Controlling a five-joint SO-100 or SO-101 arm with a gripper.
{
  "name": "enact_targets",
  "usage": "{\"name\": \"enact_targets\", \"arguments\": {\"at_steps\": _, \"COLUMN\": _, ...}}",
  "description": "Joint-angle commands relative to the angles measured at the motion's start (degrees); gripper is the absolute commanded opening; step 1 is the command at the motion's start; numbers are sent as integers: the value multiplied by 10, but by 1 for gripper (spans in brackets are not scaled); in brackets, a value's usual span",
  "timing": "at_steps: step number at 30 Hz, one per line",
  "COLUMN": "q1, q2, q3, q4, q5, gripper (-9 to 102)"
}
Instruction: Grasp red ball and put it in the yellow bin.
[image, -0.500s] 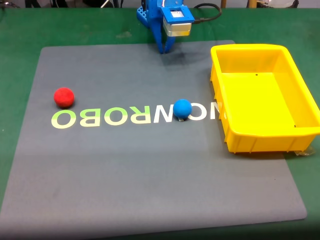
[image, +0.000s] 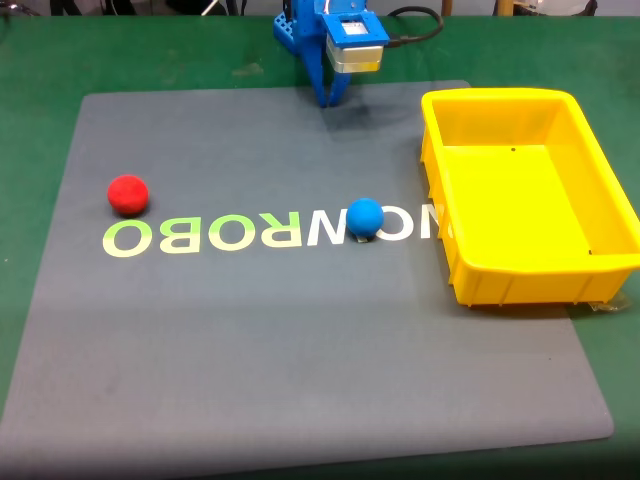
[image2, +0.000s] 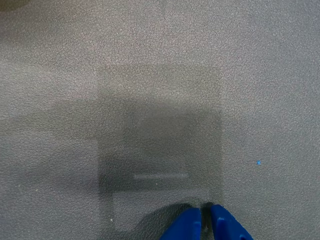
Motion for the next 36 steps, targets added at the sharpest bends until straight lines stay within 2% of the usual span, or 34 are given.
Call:
{"name": "enact_targets", "arguments": {"at_steps": 1, "q1": 4, "q2": 6, "q3": 18, "q4": 10, "q5": -9, "gripper": 0}}
{"name": "enact_targets", "arguments": {"at_steps": 10, "q1": 6, "q2": 4, "q3": 15, "q4": 8, "q5": -13, "gripper": 1}}
{"name": "enact_targets", "arguments": {"at_steps": 16, "q1": 86, "q2": 4, "q3": -70, "q4": -17, "q5": -56, "gripper": 24}}
{"name": "enact_targets", "arguments": {"at_steps": 22, "q1": 192, "q2": -6, "q3": -179, "q4": -54, "q5": -109, "gripper": 32}}
{"name": "enact_targets", "arguments": {"at_steps": 29, "q1": 287, "q2": -282, "q3": -376, "q4": -133, "q5": -79, "gripper": 31}}
{"name": "enact_targets", "arguments": {"at_steps": 36, "q1": 370, "q2": -513, "q3": -490, "q4": -244, "q5": -87, "gripper": 32}}
